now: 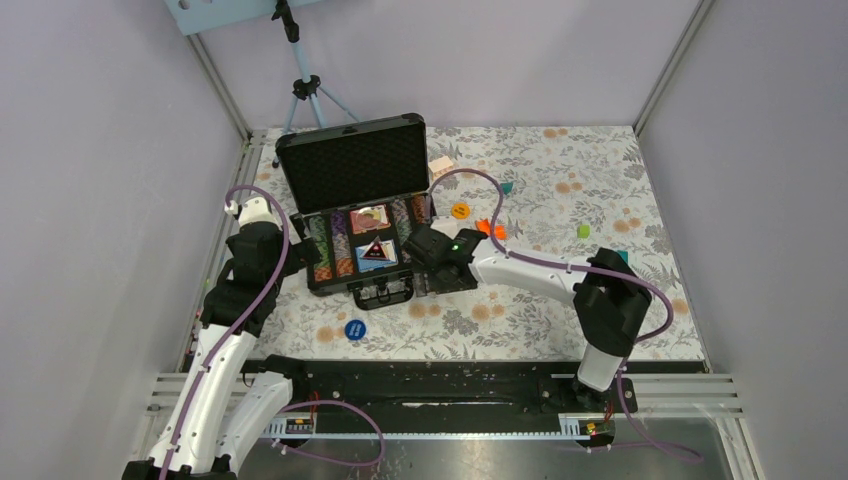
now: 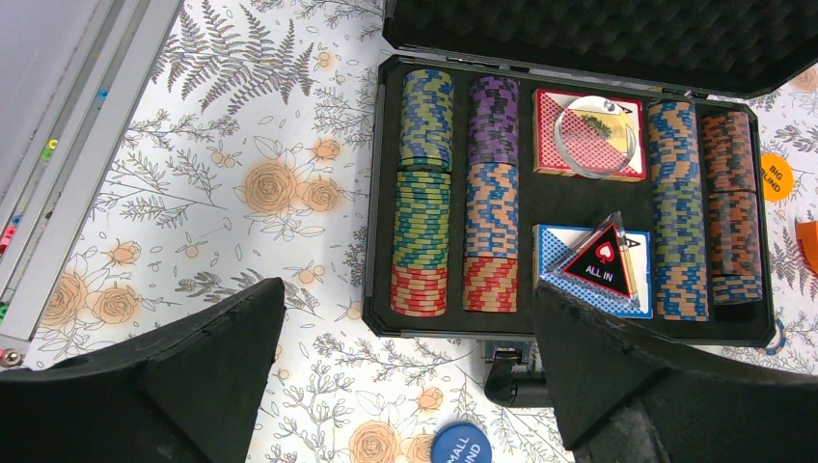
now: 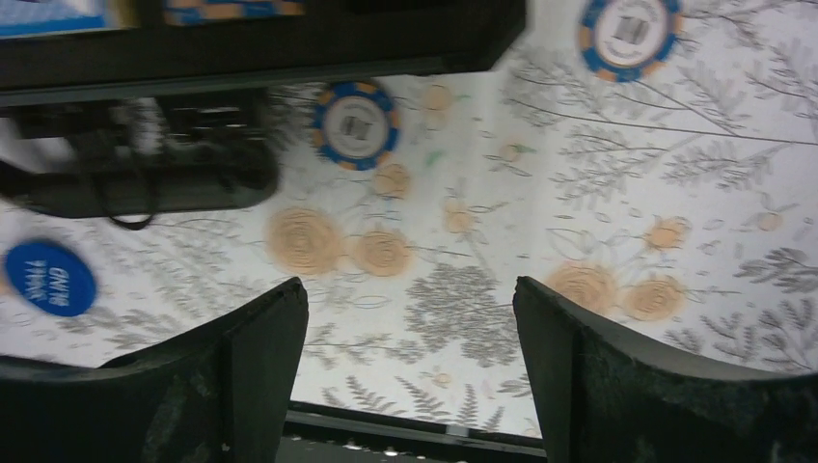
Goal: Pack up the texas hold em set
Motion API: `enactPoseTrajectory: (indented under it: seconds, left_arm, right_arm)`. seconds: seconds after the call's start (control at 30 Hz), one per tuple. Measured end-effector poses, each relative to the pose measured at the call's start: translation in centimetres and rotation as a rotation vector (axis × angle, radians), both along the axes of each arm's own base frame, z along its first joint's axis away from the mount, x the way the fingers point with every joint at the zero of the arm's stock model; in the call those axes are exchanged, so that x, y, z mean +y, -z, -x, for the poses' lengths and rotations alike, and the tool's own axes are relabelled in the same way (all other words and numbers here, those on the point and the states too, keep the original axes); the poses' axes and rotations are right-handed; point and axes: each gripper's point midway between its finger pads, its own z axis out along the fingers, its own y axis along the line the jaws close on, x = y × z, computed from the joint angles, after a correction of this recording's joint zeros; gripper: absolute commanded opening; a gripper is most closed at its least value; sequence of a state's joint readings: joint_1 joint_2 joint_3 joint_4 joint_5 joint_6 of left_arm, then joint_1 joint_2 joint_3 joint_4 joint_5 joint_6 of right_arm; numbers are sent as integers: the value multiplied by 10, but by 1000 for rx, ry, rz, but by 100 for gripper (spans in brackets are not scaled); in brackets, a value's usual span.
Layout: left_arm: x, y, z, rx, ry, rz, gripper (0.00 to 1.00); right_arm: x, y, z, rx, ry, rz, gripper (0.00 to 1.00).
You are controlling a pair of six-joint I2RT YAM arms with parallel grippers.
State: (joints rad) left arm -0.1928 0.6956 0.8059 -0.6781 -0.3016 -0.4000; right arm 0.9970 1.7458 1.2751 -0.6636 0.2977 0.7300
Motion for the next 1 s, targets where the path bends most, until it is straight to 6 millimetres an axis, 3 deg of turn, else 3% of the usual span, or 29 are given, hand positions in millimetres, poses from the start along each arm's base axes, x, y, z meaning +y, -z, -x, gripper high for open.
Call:
enactPoseTrajectory:
  seconds: [0.1, 0.3, 0.4, 0.53, 0.63, 0.83, 1.0]
  left_arm:
    - [0, 0, 0, 0, -2, -1, 99]
    - [6, -3, 3, -13, -41, 3, 99]
    - [14, -20, 11, -56, -80, 1, 99]
    - [23, -60, 21, -175, -120, 10, 99]
    - [26, -74, 28, -227, -128, 20, 99]
    - [25, -70, 31, -208, -123, 18, 99]
    - [24, -70, 31, -207, -118, 20, 99]
  right_arm:
    - [27, -8, 2, -9, -9, -39, 87]
    - [112, -12, 27, 8, -61, -134, 91]
    - [152, -5, 42, 24, -76, -166, 93]
    - [187, 12, 56, 47, -80, -166, 94]
    - [200, 23, 59, 55, -80, -143, 94]
    - [210, 33, 57, 43, -78, -93, 94]
    - [207, 38, 55, 24, -80, -34, 90]
